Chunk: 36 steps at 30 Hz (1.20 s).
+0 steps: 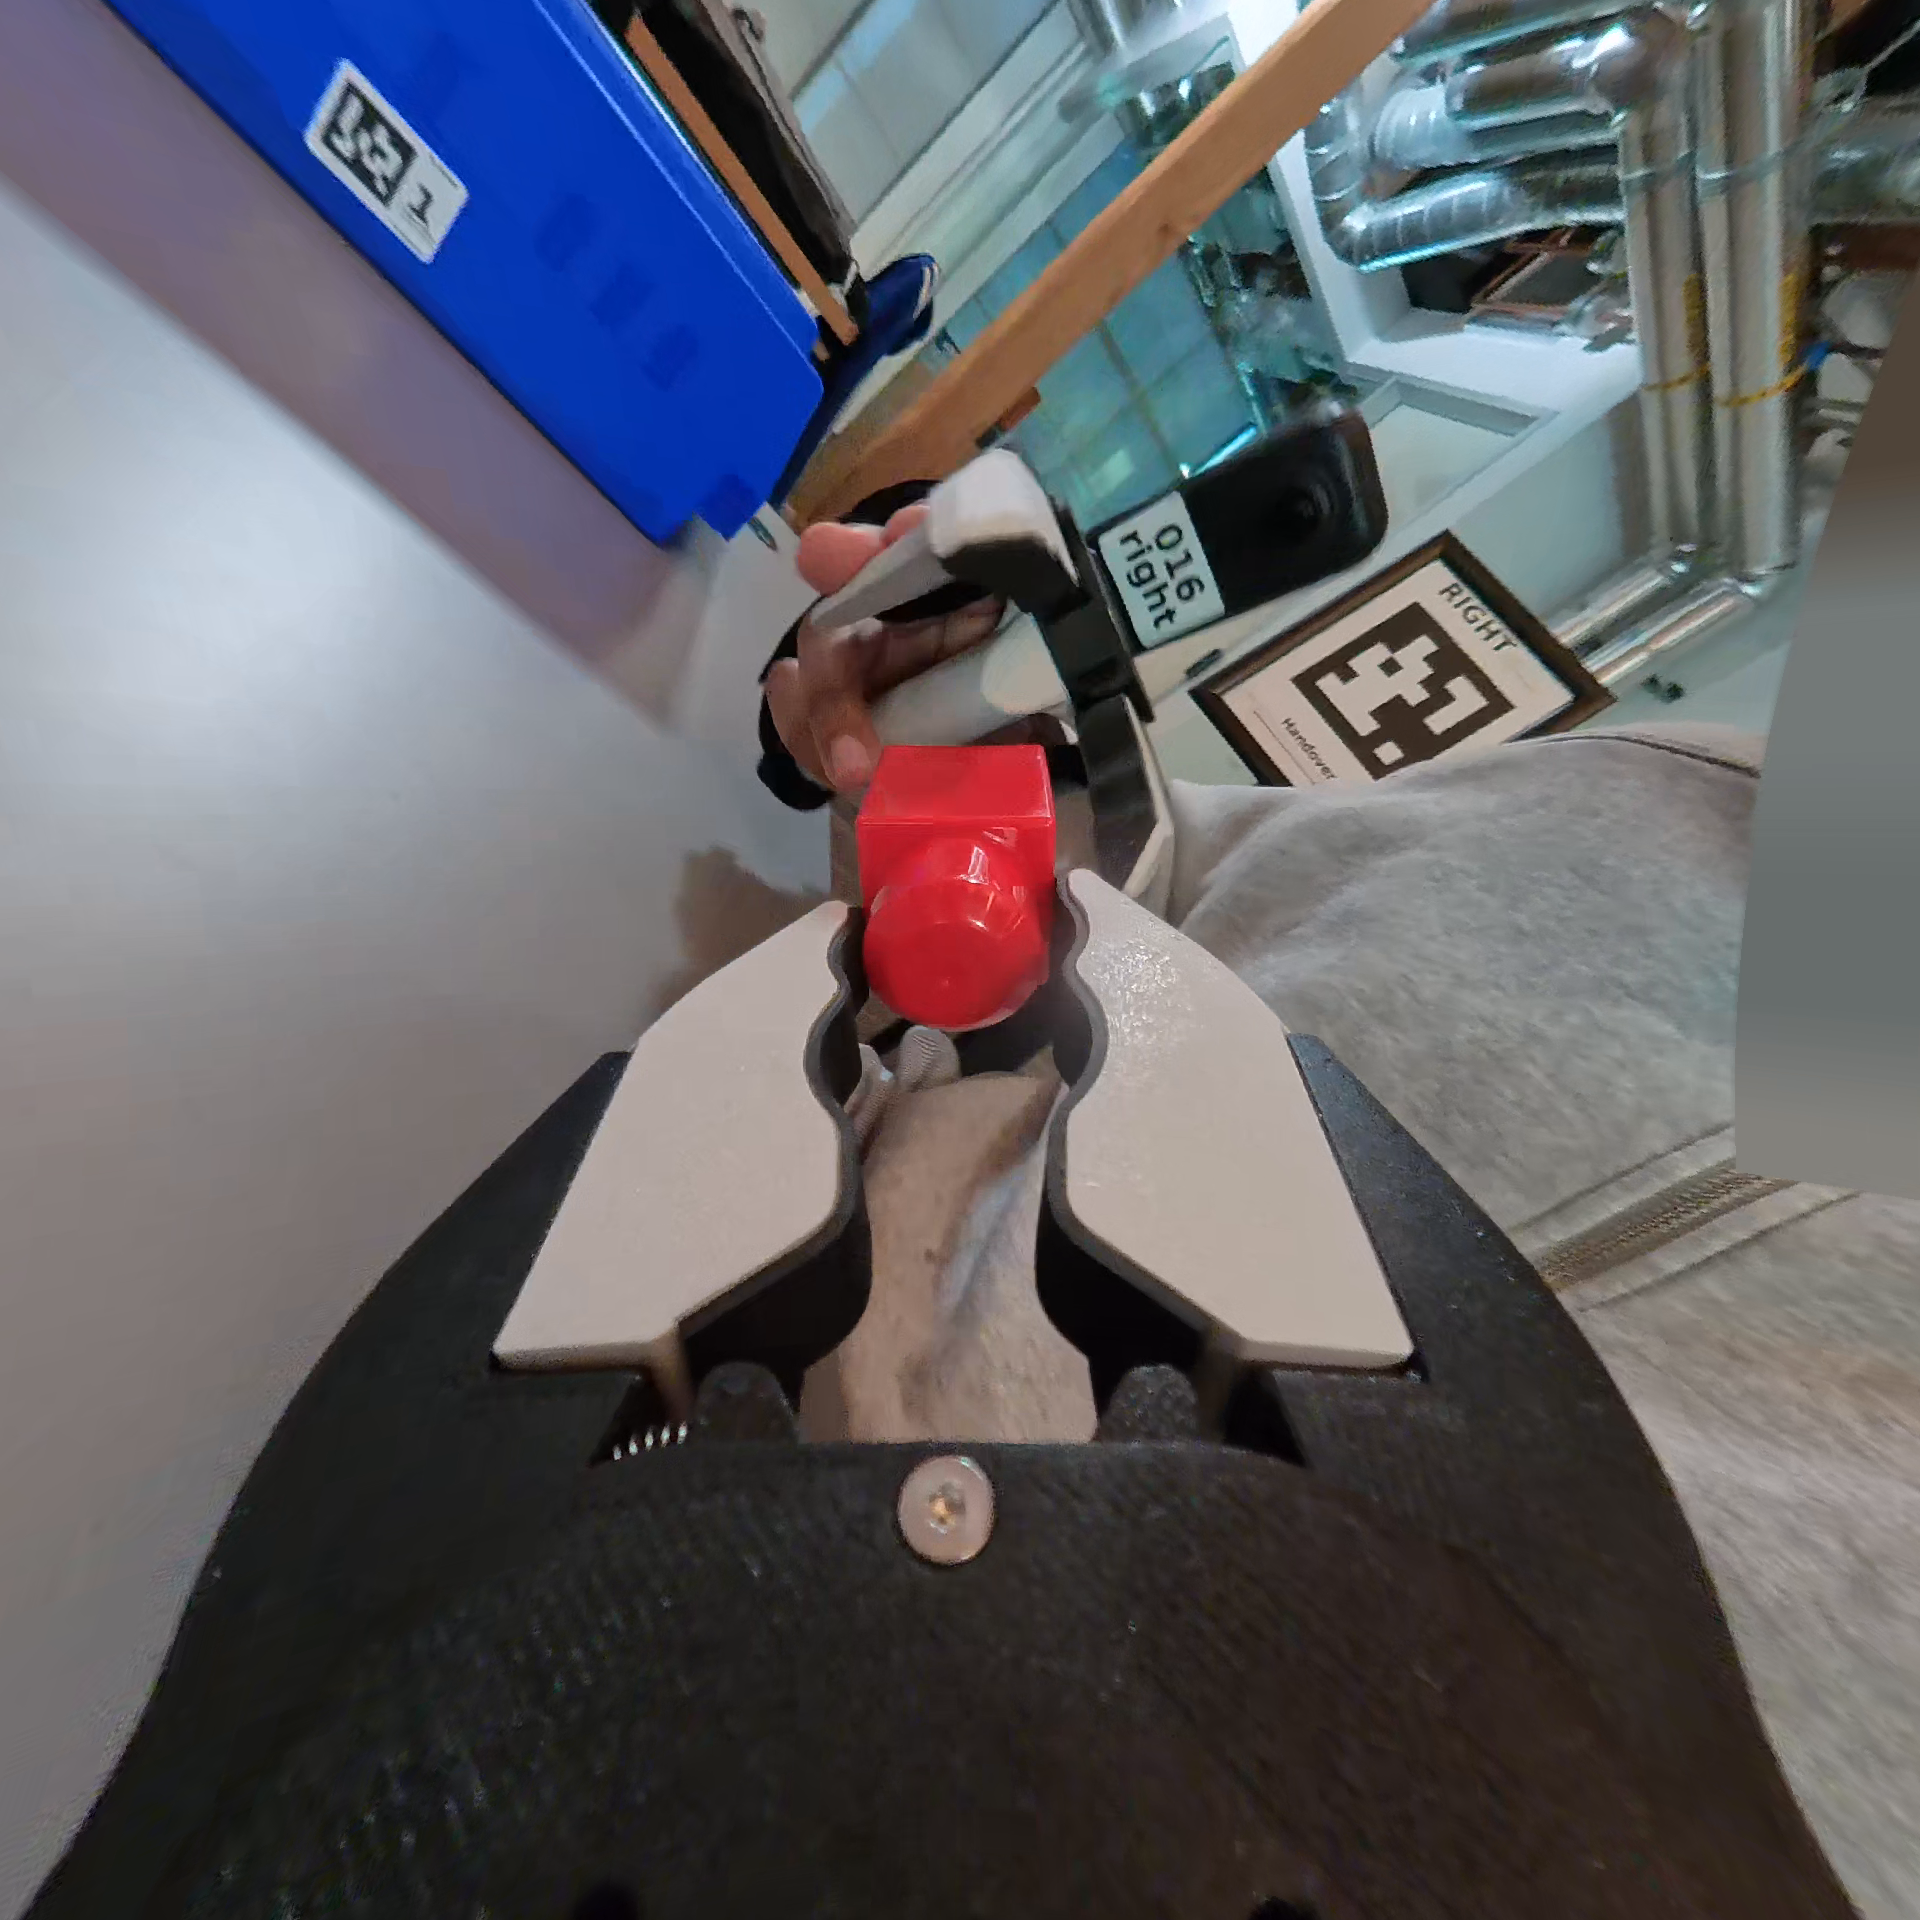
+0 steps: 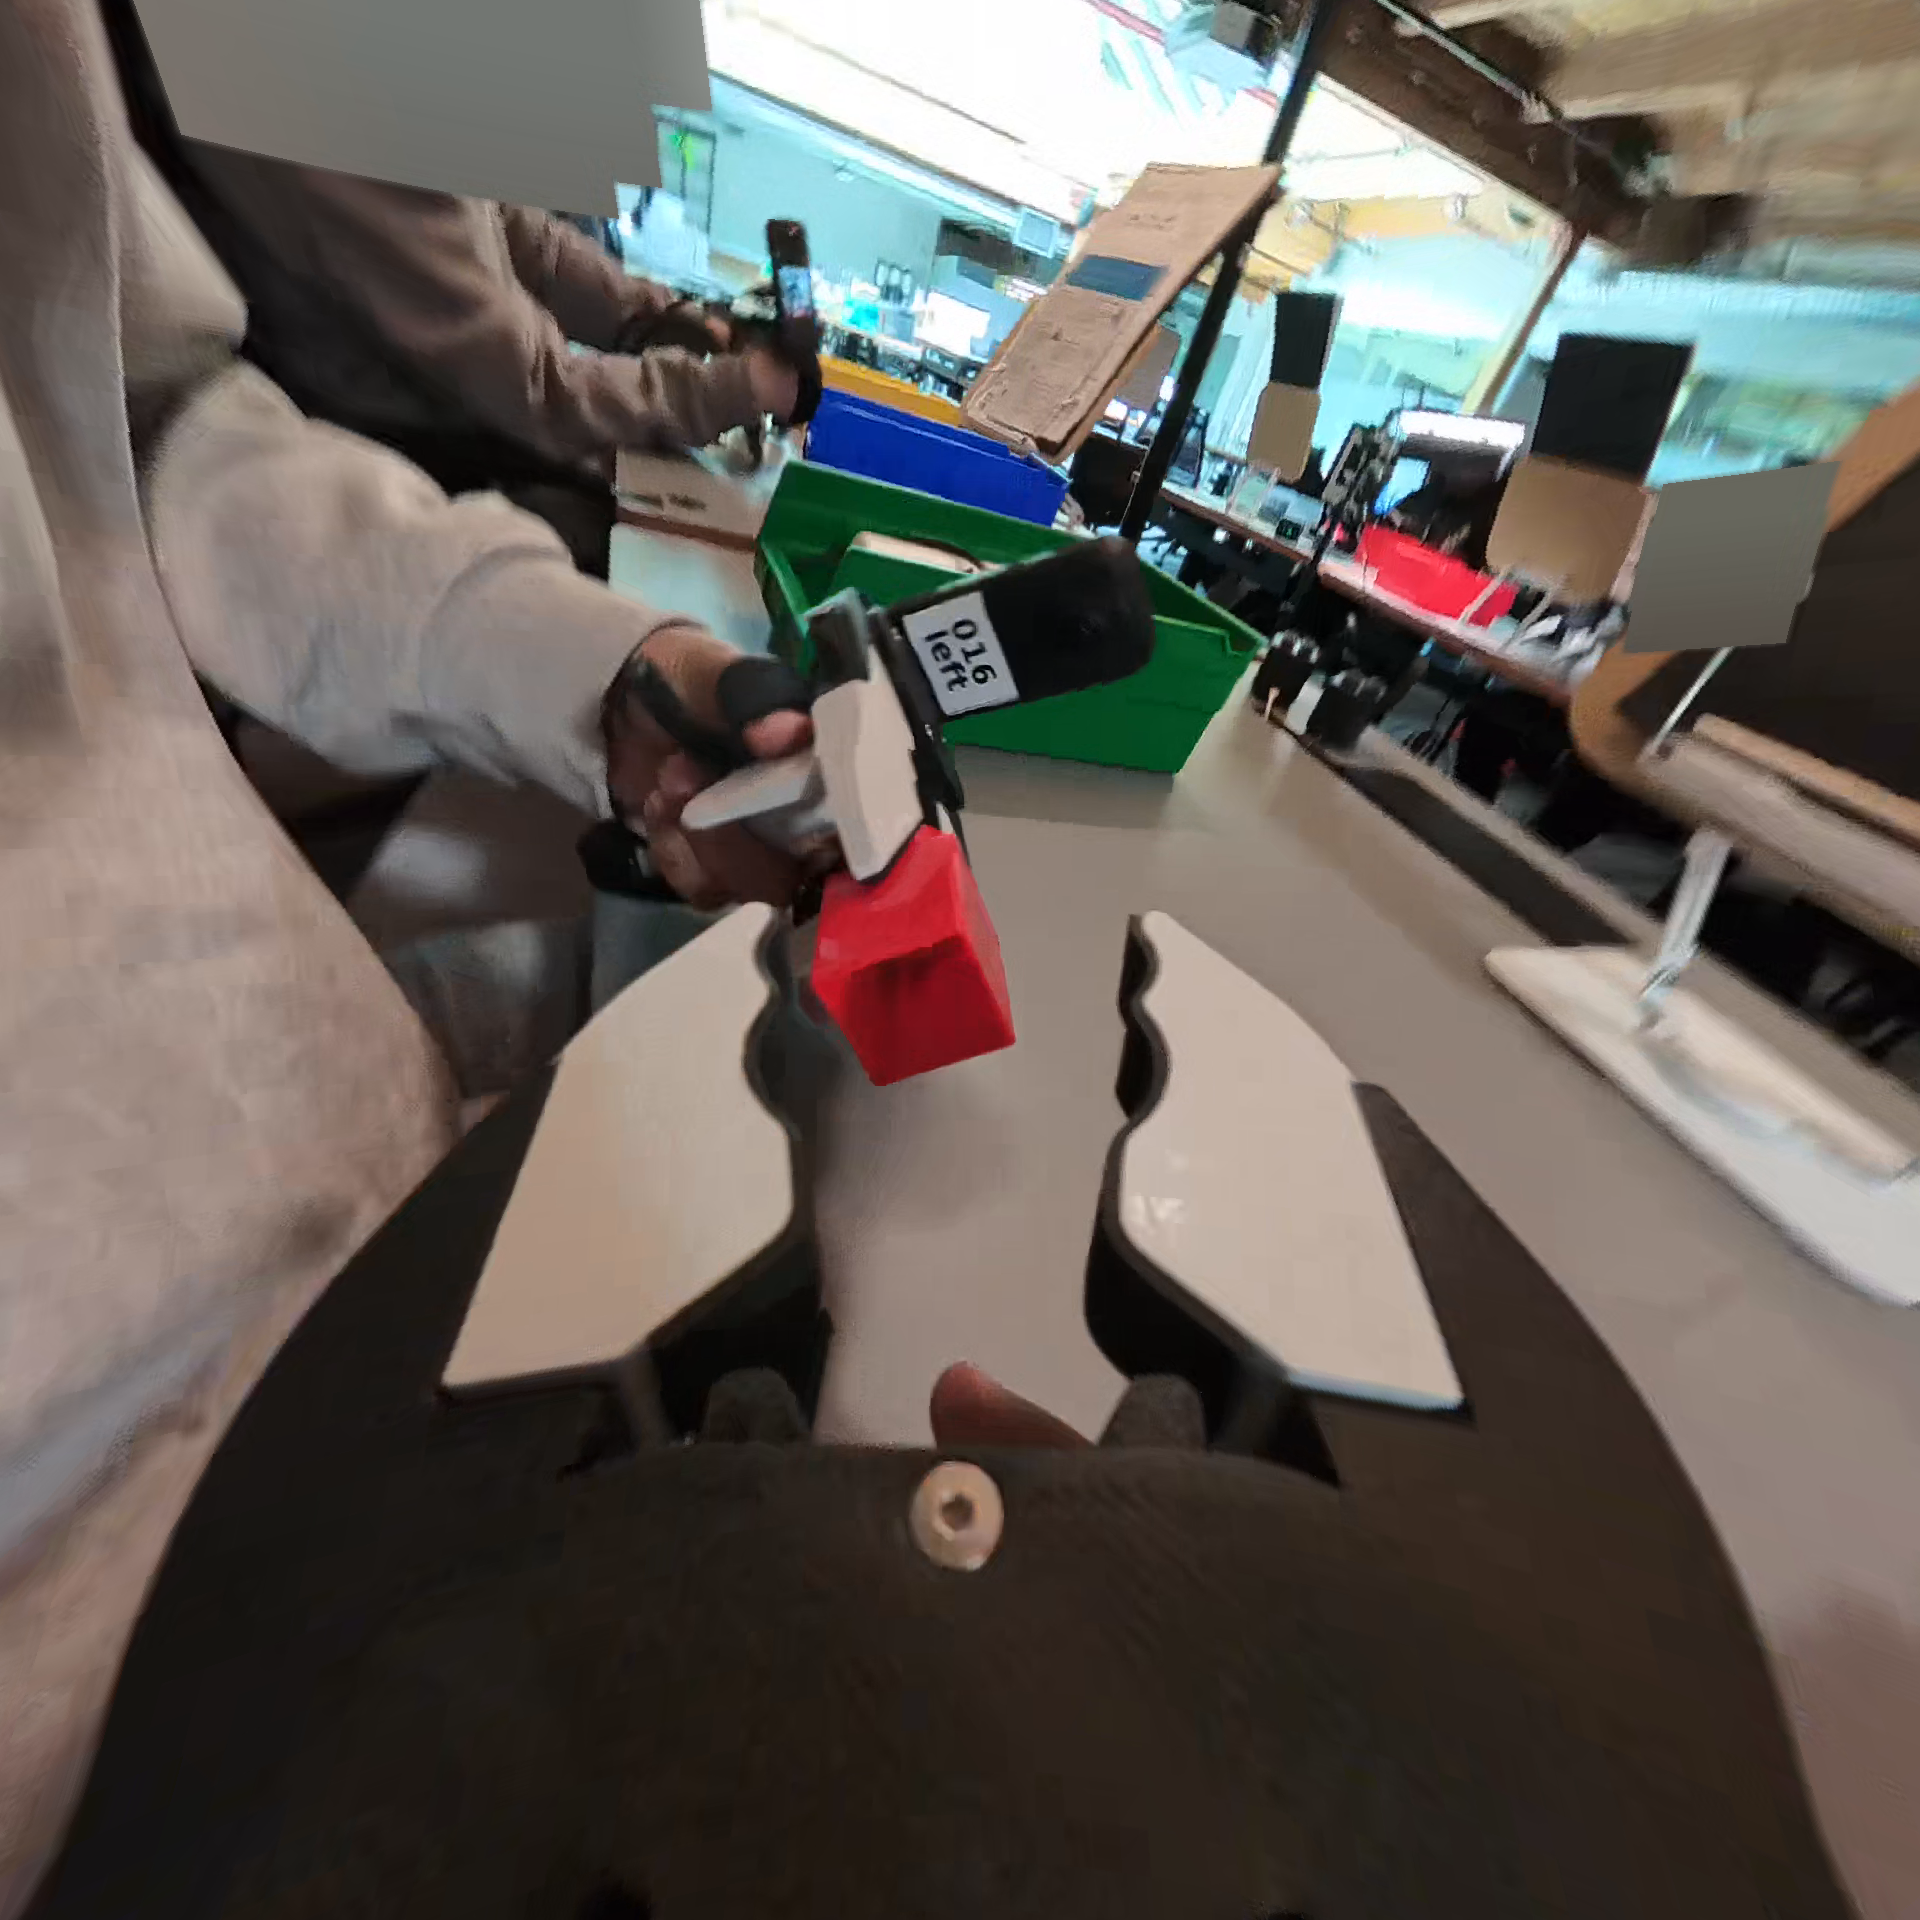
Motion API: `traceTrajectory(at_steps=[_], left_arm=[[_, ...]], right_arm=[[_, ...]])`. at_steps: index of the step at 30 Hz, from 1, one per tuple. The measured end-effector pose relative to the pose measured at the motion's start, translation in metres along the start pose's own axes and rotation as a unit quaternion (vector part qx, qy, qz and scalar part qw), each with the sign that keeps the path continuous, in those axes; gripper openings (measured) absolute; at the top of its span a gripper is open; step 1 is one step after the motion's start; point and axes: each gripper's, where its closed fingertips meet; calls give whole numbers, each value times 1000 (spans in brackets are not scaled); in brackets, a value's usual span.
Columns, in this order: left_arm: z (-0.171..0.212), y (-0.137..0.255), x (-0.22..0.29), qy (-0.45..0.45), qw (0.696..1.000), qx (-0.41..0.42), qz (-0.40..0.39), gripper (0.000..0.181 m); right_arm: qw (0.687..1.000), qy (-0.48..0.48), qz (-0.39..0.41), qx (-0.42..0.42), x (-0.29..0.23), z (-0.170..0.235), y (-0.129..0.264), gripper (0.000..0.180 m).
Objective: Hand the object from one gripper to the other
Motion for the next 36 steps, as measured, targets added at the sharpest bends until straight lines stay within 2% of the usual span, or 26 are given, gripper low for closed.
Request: traceTrajectory(at_steps=[3,7,11,19,20,22,24,27,31,33,36], left_arm=[[1,0,4,33,999,2,27,35],[2,-2,7,64,996,8,54,35],[3,-4,10,72,995,8,65,35],[2,-8,13,63,995,17,74,35],[-1,-8,13,52,996,27,70,36],[-9,-6,14,35,996,55,66,52],[-18,-2,17,24,994,80,71,59],[-30,4,22,5,990,119,79,57],[-39,9,27,-54,987,144,57,54],[-41,10,27,-98,984,145,26,51],[-41,10,24,-161,978,131,-29,46]], right_arm=[[996,91,4,-13,-8,4,-1,50],[991,133,6,-33,-12,11,-4,48],[989,143,5,-33,-15,11,-5,38],[992,125,2,-27,-16,8,-5,34],[993,112,2,-26,-15,7,-5,34],[997,72,7,-13,-11,3,-4,34],[1000,15,15,9,-2,-4,-2,34],[991,-120,4,51,10,-15,4,34],[952,-294,-31,84,23,-20,10,34],[938,-331,-36,93,27,-19,12,34],[937,-340,-46,72,23,-14,8,34]])
Point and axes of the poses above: each gripper's, where its closed fingertips meet, y back along the fingers, z out of its underside, x = y × z across the jaws, and after that the axes turned 5 degrees about z, right-handed
